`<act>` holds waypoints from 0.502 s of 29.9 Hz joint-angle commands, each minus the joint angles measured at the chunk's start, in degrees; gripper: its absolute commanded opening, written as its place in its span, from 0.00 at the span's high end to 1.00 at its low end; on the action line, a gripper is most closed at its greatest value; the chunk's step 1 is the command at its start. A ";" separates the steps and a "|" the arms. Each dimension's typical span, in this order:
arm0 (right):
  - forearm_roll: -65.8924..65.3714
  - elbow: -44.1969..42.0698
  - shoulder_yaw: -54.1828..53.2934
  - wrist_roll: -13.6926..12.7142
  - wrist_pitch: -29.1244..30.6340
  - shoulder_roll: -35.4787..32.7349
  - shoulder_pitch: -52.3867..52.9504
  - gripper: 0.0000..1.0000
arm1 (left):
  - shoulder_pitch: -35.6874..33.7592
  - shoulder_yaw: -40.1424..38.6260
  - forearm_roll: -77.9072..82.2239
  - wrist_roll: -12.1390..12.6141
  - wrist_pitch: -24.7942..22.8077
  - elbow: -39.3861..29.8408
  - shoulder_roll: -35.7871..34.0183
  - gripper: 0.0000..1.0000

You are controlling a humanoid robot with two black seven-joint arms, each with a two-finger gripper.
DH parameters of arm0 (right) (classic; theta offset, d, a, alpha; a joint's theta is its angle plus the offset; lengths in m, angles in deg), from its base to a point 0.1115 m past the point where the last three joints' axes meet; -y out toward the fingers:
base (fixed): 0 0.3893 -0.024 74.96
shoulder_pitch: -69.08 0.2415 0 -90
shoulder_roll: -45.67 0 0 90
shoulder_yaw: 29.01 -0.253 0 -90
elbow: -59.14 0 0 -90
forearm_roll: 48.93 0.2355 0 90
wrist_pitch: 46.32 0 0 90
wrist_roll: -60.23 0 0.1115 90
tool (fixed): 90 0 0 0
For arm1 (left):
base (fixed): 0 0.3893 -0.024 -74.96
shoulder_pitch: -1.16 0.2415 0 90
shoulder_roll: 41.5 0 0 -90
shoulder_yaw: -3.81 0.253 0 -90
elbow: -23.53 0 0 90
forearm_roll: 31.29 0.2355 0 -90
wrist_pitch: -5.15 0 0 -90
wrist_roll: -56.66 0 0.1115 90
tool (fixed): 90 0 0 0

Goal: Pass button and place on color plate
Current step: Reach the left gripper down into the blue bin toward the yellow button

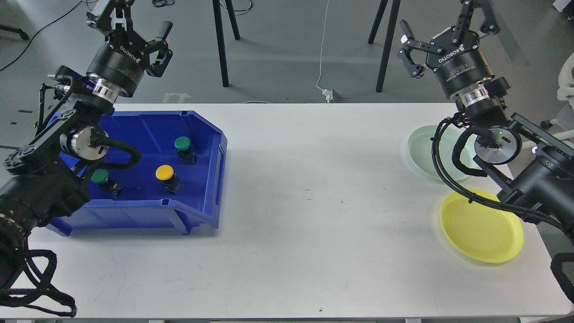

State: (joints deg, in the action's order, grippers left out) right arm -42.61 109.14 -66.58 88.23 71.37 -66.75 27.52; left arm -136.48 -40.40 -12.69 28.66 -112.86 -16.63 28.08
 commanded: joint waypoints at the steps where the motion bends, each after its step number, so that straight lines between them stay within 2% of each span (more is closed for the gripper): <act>1: 0.00 -0.08 -0.05 -0.01 0.00 0.18 -0.27 0.01 | 0.09 -0.44 0.39 0.00 0.01 -8.67 -0.14 0.15; 5: 0.00 -0.08 0.03 -0.01 0.00 0.18 -0.36 0.01 | 0.09 0.70 8.09 0.00 0.01 -24.30 -6.36 0.15; 8: 0.00 -0.08 0.03 -0.01 0.09 0.09 -0.36 0.01 | -0.26 6.47 17.94 0.00 8.90 -32.94 -12.69 0.15; 10: 0.00 0.01 0.03 -0.01 0.09 0.18 -0.45 0.01 | -2.62 14.72 23.92 0.00 13.49 -35.41 -18.31 0.15; 15: 0.00 -0.17 -0.05 -0.01 0.18 0.18 -1.59 0.01 | -15.88 37.83 35.17 0.00 15.26 -35.42 -27.90 0.15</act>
State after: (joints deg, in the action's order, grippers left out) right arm -42.61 109.06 -66.58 88.23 71.49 -66.57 26.54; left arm -145.31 -14.88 16.09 28.67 -98.65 -52.06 5.75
